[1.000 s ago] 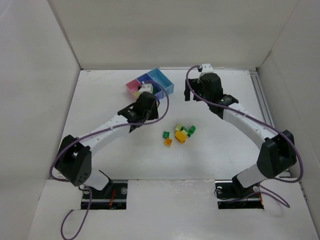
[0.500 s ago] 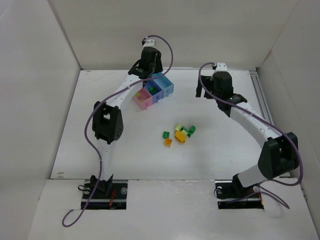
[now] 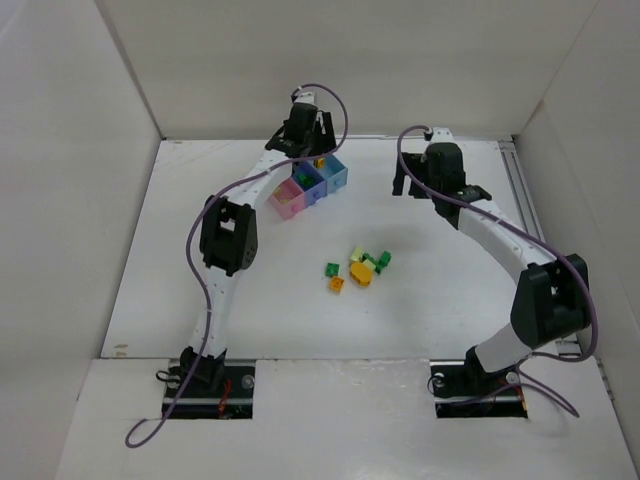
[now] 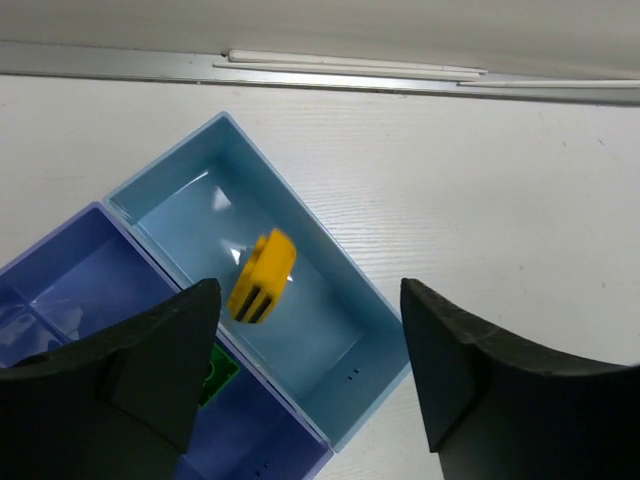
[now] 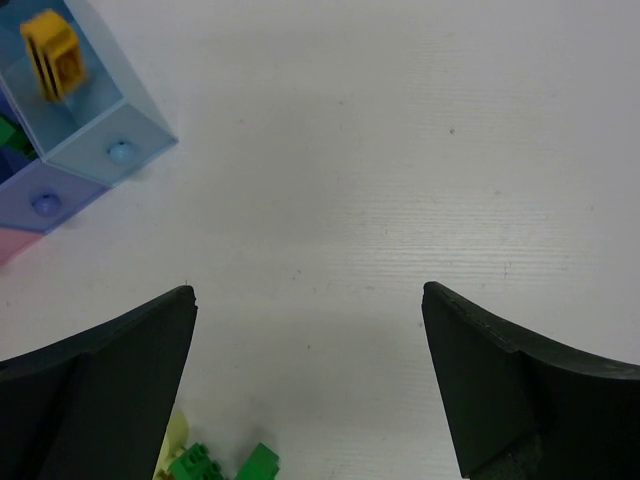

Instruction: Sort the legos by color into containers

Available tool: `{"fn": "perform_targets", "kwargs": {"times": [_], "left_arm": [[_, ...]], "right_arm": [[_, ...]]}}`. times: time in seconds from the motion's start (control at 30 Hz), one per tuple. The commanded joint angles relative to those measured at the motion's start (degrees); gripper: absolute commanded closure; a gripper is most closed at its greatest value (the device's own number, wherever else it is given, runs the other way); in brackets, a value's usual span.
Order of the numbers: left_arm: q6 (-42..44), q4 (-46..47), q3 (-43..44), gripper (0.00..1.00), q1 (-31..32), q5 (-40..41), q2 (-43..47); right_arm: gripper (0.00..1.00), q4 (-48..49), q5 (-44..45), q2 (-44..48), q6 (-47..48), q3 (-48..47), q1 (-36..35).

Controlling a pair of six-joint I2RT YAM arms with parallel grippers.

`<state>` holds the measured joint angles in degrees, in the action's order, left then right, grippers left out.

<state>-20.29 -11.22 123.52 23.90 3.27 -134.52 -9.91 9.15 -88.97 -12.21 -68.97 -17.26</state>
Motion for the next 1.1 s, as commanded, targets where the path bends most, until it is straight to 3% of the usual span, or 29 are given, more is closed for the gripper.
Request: {"fn": "perform_targets", "kwargs": {"times": [0.0, 0.1, 0.2, 0.3, 0.4, 0.47, 0.5, 0.6, 0.8, 0.9, 1.07], "left_arm": [[-0.5, 1.8, 1.6, 0.3, -0.2, -1.4, 3.8], [-0.5, 1.8, -0.7, 0.27, -0.2, -1.9, 6.1], [-0.5, 1.8, -4.1, 0.18, -0.2, -1.9, 9.8], [-0.5, 1.2, -9.7, 0.0, -0.2, -3.3, 16.3], [-0.5, 3.0, -21.4, 0.0, -0.2, -4.0, 24.1], [-0.5, 5.2, -29.9, 0.0, -0.2, -2.8, 34.5], [-0.5, 7.4, -38.4, 0.0, 0.5, -1.8, 37.9], [-3.3, 8.7, -53.1, 0.0, 1.8, -0.5, 51.1], [-12.9, 3.5, -73.8, 0.0, 2.9, -1.5, 68.5], [-15.8, 2.8, -79.9, 0.0, 3.4, -2.3, 75.5], [-18.4, -0.7, -85.9, 0.0, 3.4, -1.8, 83.8]], "right_arm": [[0.01, 1.7, -1.1, 0.2, 0.8, -2.7, 0.3], [0.01, 1.7, -1.1, 0.8, 1.5, -2.2, 0.3], [0.01, 1.7, -1.1, 2.0, 4.0, -2.2, -1.0], [0.01, 1.7, -0.4, 3.3, 8.1, -1.0, -5.3], [0.01, -2.8, 1.5, 3.8, 9.7, -0.5, -11.7], [0.01, -5.6, 3.0, 3.8, 9.7, 0.1, -16.7], [0.01, -7.1, 3.0, 3.8, 9.7, 0.8, -18.3], [0.01, -9.9, 3.0, 5.0, 8.3, 4.3, -24.2], [0.04, -9.0, -0.6, 2.6, 9.4, 7.0, -34.8], [0.06, -7.8, -4.8, -0.8, 9.4, 6.0, -36.4], [0.1, -6.4, -3.5, -5.8, 10.1, 4.9, -39.0]]}}
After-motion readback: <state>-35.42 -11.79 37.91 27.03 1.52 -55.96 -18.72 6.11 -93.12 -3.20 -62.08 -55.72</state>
